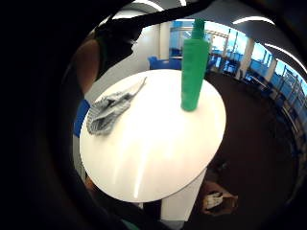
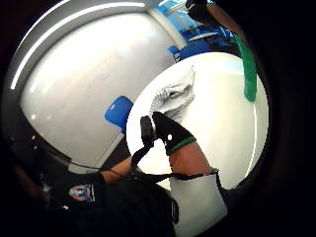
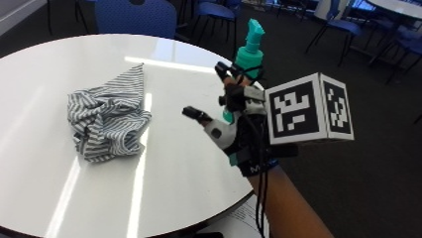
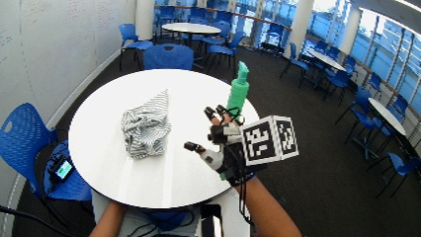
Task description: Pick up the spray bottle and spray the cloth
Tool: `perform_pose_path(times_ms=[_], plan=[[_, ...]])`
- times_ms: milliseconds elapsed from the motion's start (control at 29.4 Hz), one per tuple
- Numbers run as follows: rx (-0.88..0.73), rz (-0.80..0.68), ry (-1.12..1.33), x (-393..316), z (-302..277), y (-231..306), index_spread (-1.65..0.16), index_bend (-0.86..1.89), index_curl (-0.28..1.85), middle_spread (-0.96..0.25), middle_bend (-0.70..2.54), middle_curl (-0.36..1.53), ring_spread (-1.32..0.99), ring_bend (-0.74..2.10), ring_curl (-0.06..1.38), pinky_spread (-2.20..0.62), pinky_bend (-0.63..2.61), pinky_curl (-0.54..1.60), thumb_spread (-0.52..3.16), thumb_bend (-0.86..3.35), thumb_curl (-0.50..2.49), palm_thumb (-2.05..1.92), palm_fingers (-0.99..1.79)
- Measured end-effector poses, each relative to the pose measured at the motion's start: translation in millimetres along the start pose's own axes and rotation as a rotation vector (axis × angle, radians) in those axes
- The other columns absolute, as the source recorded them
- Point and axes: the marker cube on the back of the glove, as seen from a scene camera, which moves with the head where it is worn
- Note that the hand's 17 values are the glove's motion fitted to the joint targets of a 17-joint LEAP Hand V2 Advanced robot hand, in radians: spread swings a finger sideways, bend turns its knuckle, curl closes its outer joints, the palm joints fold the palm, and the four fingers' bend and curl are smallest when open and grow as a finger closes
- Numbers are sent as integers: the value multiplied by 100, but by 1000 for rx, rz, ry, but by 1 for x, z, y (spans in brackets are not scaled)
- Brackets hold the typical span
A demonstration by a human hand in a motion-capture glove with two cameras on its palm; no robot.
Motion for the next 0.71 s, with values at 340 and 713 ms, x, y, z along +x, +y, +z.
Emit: perform_pose_path(times_ms=[340, 713], plan=[[232, 124, -77, 34, -17, -79, -40, 12, 26, -1, 22, 28, -2, 39, 27, 21, 33, 29, 104, 0, 29, 59, 65], [253, 450, -298, 93, -4, -137, -38, 12, 25, -5, 27, 33, -4, 38, 30, 18, 27, 31, 101, -1, 34, 70, 63]])
